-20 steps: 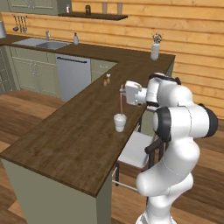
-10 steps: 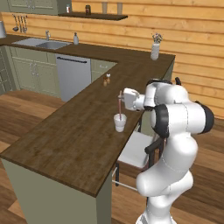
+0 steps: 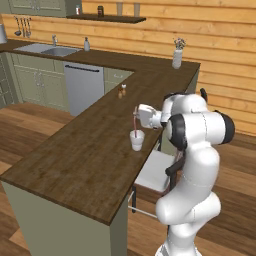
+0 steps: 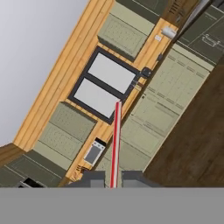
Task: Take a straw from the drawer in front and place it inside the glass cup on the dining counter.
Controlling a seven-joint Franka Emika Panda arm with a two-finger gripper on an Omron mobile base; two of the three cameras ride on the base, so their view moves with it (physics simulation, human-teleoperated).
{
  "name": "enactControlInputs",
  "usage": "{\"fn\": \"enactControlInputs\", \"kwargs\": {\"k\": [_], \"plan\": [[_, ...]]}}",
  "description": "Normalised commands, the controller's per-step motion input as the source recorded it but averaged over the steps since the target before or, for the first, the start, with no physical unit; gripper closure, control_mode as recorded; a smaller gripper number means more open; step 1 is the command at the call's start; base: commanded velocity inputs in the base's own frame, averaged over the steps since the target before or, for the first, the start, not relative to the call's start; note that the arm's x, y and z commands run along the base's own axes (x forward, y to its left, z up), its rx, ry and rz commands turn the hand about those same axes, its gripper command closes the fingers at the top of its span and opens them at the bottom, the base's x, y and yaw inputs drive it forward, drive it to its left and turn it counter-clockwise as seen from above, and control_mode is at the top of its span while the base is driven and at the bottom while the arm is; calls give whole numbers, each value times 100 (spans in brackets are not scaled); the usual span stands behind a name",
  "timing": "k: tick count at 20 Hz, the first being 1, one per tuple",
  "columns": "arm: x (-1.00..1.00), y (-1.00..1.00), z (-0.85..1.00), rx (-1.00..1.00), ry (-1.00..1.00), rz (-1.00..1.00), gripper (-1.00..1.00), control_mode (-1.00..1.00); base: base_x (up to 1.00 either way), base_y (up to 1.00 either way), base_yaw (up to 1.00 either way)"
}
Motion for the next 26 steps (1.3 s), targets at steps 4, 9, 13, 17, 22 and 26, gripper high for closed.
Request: {"fn": "enactControlInputs", "kwargs": {"k": [4, 9, 13, 17, 22, 26], "plan": [[21, -23, -34, -9, 0, 0, 100, -100, 0, 0, 0], [9, -13, -40, -19, 0, 0, -100, -100, 0, 0, 0], [-78, -31, 0, -1, -9, 3, -100, -100, 0, 0, 0], [-89, -27, 0, 0, -6, 1, -100, -100, 0, 0, 0], [-23, 27, -31, -6, -5, 0, -100, -100, 0, 0, 0], [53, 84, -36, -10, -8, 0, -100, -100, 0, 0, 0]]}}
